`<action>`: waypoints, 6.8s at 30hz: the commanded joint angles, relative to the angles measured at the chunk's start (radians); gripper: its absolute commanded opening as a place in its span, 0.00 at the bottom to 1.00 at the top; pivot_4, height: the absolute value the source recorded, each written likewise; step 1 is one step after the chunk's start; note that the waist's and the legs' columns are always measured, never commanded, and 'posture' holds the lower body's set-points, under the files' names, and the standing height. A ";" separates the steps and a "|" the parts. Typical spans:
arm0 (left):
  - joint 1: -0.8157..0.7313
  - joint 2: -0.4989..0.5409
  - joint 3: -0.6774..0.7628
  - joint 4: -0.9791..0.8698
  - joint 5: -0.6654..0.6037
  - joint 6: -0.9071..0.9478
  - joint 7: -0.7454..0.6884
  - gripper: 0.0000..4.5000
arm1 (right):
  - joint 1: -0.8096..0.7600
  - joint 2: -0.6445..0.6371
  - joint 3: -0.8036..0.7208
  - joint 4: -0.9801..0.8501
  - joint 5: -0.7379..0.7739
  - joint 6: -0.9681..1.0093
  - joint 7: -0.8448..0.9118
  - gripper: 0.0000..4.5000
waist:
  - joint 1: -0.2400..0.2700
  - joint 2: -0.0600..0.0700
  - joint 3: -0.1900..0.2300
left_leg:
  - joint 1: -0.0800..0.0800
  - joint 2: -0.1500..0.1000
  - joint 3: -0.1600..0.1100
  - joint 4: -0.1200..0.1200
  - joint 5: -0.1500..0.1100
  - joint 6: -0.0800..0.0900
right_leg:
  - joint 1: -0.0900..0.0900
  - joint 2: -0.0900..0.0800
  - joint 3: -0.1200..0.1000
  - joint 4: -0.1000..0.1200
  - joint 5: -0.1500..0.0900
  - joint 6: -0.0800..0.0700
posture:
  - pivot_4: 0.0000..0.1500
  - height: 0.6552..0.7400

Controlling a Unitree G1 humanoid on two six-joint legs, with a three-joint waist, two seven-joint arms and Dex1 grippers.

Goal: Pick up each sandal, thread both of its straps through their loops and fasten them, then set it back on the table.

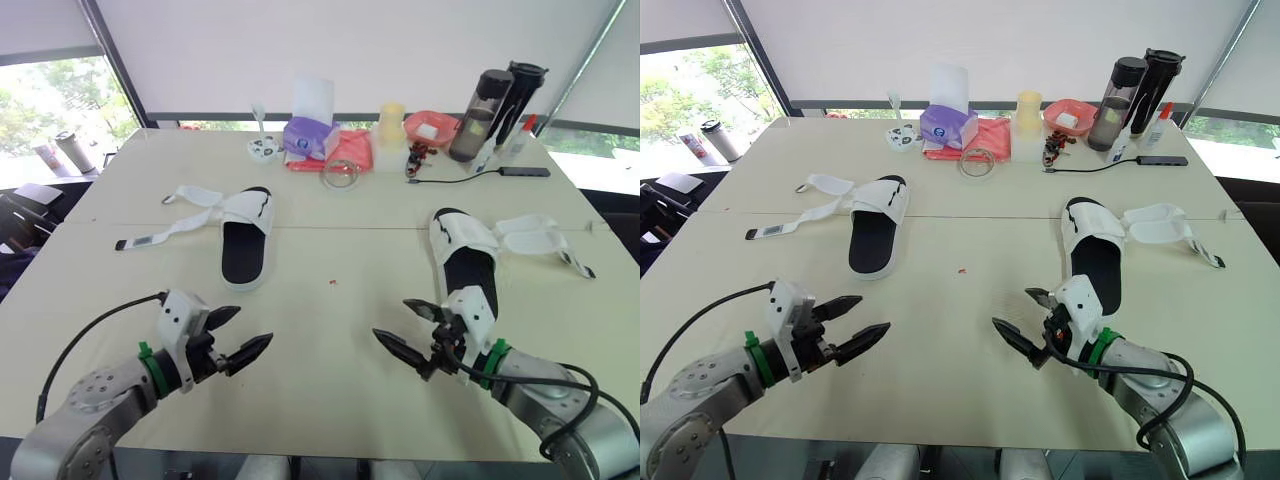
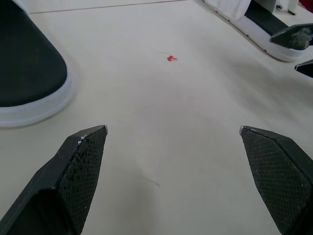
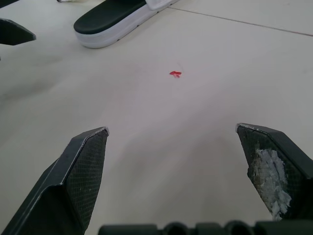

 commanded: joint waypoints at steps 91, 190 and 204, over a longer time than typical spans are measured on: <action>-0.446 0.020 -0.129 0.190 -0.111 0.092 -0.204 1.00 | -0.776 -0.307 0.341 1.016 -1.242 -1.129 -0.542 0.00 | -0.032 0.001 0.001 | 0.004 -0.001 0.001 0.001 0.005 -0.004 | 0.001 0.004 0.001 0.008 0.003 0.004 | 1.00 1.00; -0.682 -0.064 -0.579 0.694 0.458 -0.457 -0.805 0.00 | -0.535 0.019 -0.270 0.452 1.458 0.284 -1.127 1.00 | -0.028 0.001 0.001 | 0.000 -0.003 0.001 0.001 0.005 0.007 | 0.002 -0.002 -0.001 0.004 0.004 0.006 | 1.00 1.00; -0.669 -0.070 -0.567 0.663 0.465 -0.449 -0.776 0.00 | -0.608 0.134 -0.280 0.567 1.458 0.357 -1.270 1.00 | -0.028 0.001 0.001 | 0.000 -0.003 0.001 0.001 0.005 0.007 | 0.001 -0.002 0.000 0.005 0.004 0.006 | 1.00 1.00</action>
